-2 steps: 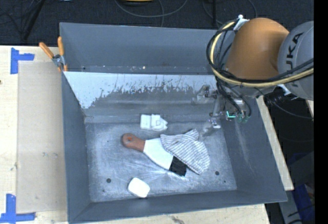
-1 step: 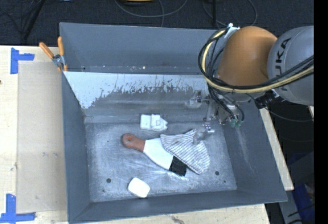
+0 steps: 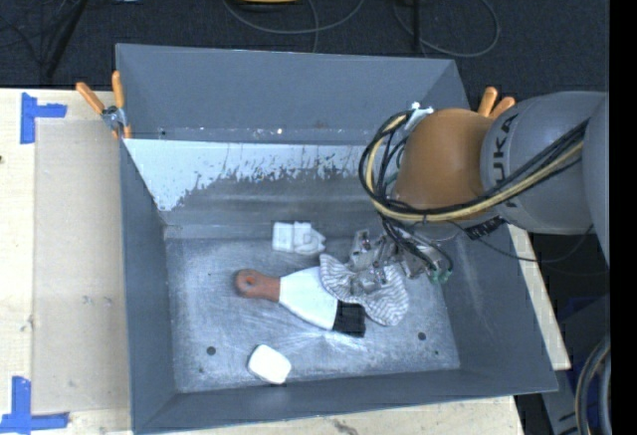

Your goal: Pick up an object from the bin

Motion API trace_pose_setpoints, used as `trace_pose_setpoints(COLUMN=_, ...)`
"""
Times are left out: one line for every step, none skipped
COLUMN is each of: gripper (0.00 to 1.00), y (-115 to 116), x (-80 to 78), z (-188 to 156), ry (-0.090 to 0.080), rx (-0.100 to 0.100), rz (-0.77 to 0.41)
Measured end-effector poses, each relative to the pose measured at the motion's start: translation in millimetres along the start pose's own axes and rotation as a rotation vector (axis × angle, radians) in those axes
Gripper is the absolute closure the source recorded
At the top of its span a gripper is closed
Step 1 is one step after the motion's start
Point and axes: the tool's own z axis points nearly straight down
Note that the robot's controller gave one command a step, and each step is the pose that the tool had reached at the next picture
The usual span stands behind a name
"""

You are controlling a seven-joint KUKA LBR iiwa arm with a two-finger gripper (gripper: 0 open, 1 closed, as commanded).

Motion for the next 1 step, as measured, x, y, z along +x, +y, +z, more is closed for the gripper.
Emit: trace_pose_setpoints(gripper=1.0, y=0.0, x=-0.1, z=0.0, ry=0.0, rx=0.0, rz=0.0)
